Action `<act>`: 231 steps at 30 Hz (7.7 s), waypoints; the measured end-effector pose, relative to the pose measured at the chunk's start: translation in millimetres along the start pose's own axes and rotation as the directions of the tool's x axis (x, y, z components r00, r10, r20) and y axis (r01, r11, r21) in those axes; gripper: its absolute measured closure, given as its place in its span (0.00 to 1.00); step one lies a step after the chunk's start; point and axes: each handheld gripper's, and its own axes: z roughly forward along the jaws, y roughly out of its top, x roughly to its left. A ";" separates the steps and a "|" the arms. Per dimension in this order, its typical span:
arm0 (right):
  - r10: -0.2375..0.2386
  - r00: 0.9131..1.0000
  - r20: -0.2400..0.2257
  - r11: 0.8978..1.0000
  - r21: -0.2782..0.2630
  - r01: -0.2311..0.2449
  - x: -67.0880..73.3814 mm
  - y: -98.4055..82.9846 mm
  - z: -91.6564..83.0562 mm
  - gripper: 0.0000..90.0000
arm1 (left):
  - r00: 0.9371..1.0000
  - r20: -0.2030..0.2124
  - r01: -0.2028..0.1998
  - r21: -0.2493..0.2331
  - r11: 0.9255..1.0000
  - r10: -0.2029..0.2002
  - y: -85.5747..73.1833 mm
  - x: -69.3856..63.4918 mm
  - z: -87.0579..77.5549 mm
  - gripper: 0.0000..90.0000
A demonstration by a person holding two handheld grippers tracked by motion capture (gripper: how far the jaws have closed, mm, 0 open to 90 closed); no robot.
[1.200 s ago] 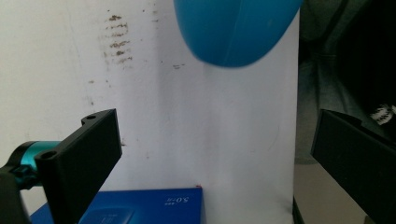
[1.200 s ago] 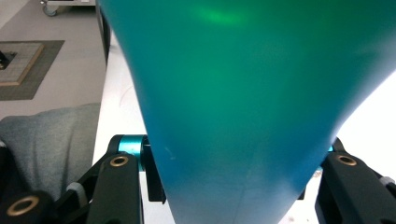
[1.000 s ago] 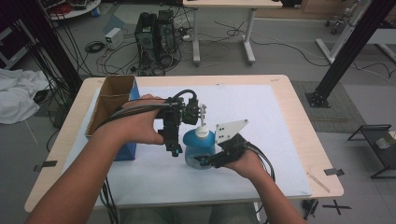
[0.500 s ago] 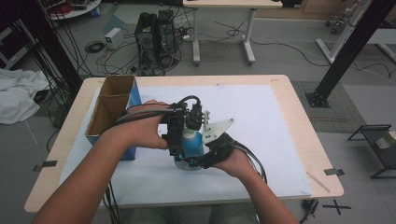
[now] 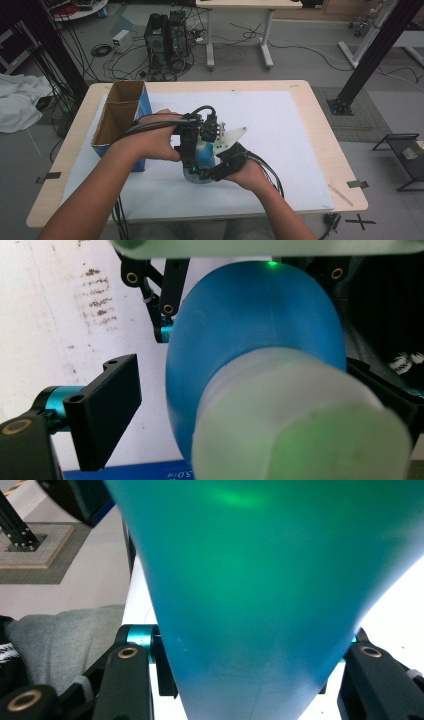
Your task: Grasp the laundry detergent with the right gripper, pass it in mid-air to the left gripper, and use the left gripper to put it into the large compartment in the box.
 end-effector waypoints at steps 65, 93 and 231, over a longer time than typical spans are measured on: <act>0.085 0.996 -0.024 0.996 -0.002 -0.085 2.4 1.2 2.1 0.35 | 0.998 0.057 0.036 0.041 0.999 -0.038 1.9 0.0 -6.4 0.43; 0.080 0.994 0.080 0.997 -0.011 -0.080 3.3 0.4 -58.9 0.14 | 0.970 -0.007 0.245 0.033 0.969 -0.245 -40.5 20.1 -79.7 0.43; 0.094 0.990 0.103 0.994 0.043 -0.099 -10.5 0.2 -52.6 0.14 | 0.668 -0.001 0.742 0.084 0.665 -0.745 -231.5 81.1 -11.4 0.25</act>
